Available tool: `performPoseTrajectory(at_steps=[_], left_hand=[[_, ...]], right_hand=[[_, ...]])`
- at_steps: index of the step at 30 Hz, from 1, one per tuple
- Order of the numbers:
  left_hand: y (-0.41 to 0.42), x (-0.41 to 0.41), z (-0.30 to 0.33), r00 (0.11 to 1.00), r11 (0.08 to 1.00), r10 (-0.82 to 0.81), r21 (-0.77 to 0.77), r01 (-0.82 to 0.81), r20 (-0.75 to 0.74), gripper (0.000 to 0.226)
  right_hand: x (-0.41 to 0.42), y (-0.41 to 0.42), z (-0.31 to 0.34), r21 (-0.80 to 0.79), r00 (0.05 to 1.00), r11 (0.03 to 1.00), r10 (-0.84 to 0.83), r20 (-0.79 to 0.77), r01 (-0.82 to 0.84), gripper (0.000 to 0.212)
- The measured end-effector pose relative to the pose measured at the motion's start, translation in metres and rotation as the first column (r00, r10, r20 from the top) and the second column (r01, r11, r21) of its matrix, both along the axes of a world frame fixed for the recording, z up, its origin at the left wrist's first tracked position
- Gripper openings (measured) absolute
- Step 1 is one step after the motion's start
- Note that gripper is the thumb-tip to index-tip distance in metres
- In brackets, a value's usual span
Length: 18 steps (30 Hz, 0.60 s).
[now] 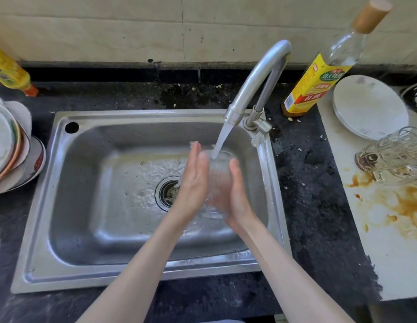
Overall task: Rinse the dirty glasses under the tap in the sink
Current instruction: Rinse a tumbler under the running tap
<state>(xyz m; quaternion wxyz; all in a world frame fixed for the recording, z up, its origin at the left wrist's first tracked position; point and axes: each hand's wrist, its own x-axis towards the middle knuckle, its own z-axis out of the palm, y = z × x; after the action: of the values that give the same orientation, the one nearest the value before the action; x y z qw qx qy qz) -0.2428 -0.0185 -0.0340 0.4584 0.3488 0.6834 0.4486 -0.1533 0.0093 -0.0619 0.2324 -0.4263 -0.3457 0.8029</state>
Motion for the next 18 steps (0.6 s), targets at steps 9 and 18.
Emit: performPoseTrajectory(at_steps=[9,18], left_hand=[[-0.031,0.023,-0.019,0.971,0.985,-0.163,0.022,0.169,-0.174,0.070],[-0.012,-0.003,-0.021,0.991,0.994,0.007,-0.107,-0.021,-0.135,0.059]], right_hand=[[0.011,0.007,0.002,-0.059,0.994,0.995,-0.070,0.079,0.075,0.084],[0.010,-0.001,0.009,0.026,0.964,0.999,-0.028,0.266,0.021,0.060]])
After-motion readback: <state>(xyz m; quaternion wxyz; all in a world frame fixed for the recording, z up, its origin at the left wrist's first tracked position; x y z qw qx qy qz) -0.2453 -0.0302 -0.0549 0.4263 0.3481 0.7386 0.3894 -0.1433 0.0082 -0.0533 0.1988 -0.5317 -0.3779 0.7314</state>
